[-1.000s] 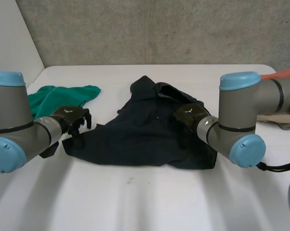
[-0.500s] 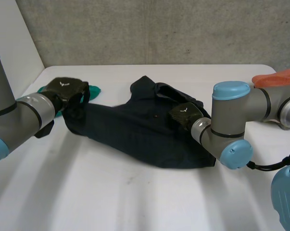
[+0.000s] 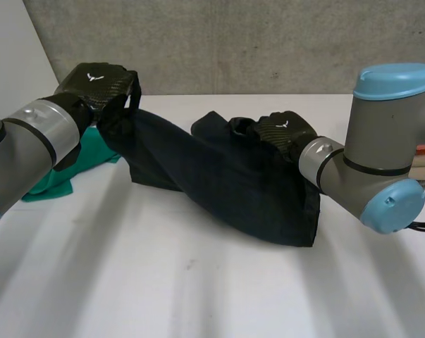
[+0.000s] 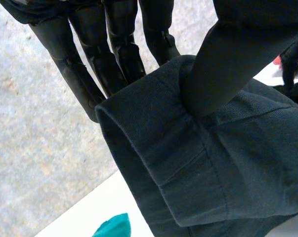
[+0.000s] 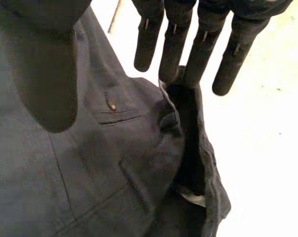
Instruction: Fold the laundry.
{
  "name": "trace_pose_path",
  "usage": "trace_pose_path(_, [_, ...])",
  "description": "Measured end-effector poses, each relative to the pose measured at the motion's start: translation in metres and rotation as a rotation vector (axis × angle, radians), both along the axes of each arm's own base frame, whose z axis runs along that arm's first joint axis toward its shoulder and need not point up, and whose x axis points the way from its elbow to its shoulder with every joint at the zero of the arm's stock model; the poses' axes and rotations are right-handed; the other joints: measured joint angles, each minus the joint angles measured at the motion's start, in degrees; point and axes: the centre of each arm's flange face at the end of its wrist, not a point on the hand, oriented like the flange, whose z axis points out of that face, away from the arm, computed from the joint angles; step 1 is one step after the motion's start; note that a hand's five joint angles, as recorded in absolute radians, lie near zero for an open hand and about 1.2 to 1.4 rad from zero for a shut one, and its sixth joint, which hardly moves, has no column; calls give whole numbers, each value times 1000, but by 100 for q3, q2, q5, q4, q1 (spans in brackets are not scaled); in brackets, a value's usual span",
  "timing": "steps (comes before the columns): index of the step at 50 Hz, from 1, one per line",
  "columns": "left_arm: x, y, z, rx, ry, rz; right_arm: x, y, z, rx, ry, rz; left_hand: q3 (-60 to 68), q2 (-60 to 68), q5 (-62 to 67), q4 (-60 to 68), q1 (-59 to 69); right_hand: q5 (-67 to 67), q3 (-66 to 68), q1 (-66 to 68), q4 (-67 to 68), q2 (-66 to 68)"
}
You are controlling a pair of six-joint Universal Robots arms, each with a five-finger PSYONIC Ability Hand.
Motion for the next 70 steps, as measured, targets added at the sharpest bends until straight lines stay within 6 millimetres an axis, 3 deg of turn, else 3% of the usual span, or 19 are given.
trace_pose_path(3, [-3, 5, 3, -12, 5, -18, 1, 3, -4, 24, 2, -3, 0, 0, 0, 2, 0, -149, -69, -15, -90, -38])
trace_pose_path(8, [-8, 14, 6, -32, 10, -43, 6, -1, -30, 126, -3, -12, 1, 0, 0, 21, 0, -682, -551, -536, -651, -589])
trace_pose_path(22, [-10, 15, 12, -68, 29, -43, 16, -10, -76, 229, 1, -18, 22, 0, 0, 21, 0, -834, -832, -770, -906, -829])
trace_pose_path(27, [-10, 15, 15, -82, 32, -43, 18, -12, -78, 226, -11, -23, 22, 0, 0, 22, 0, 2349, 2422, 2230, 2361, 2543])
trace_pose_path(30, [-9, 13, 16, -90, 33, -35, 15, -18, -61, 186, -50, -44, 22, 0, 0, 22, 0, 3421, 3429, 3101, 3445, 3474])
trace_pose_path(33, [-6, 11, 19, -103, 37, -25, 10, -22, -36, 127, -82, -58, 22, 0, 0, 22, 0, 3452, 3438, 3101, 3481, 3474])
trace_pose_path(36, [-1, 8, 34, -152, 59, -10, -1, -24, 9, 19, -123, -72, 22, 0, 0, 22, 0, 3475, 3438, 3101, 3486, 3474])
trace_pose_path(37, [-1, 8, 38, -166, 66, -7, -7, -23, 33, -39, -141, -77, 22, 0, 0, 22, 0, 3475, 3439, 3101, 3486, 3474])
trace_pose_path(38, [2, 8, 51, -210, 87, -2, -16, -18, 67, -125, -164, -82, 22, 0, 0, 22, 0, 3483, 3440, 3101, 3487, 3474])
trace_pose_path(39, [3, 9, 56, -224, 94, 0, -19, -16, 77, -150, -171, -83, 22, 0, 0, 22, 0, 3489, 3440, 3101, 3487, 3474])
trace_pose_path(42, [9, 16, 93, -342, 163, 4, -37, 1, 138, -313, -212, -85, 23, 10, 0, 23, 0, 3500, 3457, 3101, 3497, 3474])
trace_pose_path(43, [10, 18, 100, -365, 177, 4, -39, 4, 144, -330, -217, -86, 23, 11, 0, 23, 0, 3500, 3457, 3101, 3497, 3474])
trace_pose_path(45, [15, 30, 133, -464, 246, 0, -51, 23, 187, -450, -254, -85, 23, 15, 0, 23, 0, 3500, 3462, 3101, 3512, 3474])
trace_pose_path(48, [22, 45, 170, -569, 331, -6, -62, 42, 223, -550, -293, -86, 23, 15, 0, 23, 0, 3500, 3463, 3101, 3512, 3474])
trace_pose_path(51, [29, 58, 198, -644, 403, -8, -69, 55, 246, -613, -328, -87, 23, 15, 0, 23, 0, 3500, 3463, 3101, 3512, 3474])
trace_pose_path(55, [38, 68, 228, -714, 488, -3, -75, 65, 266, -655, -377, -83, 23, 16, 0, 24, 0, 3500, 3463, 3101, 3512, 3473])
trace_pose_path(59, [39, 60, 235, -718, 515, 5, -71, 64, 265, -636, -399, -72, 23, 16, 0, 24, 0, 3500, 3463, 3101, 3512, 3474])
trace_pose_path(64, [32, 24, 219, -656, 501, 26, -58, 53, 243, -544, -403, -59, 23, 16, 0, 23, 0, 3500, 3483, 3101, 3513, 3474])
trace_pose_path(70, [17, -45, 166, -523, 446, 66, -36, 21, 186, -384, -382, -95, 23, 16, 0, 24, 0, 3500, 3483, 3101, 3513, 3473])
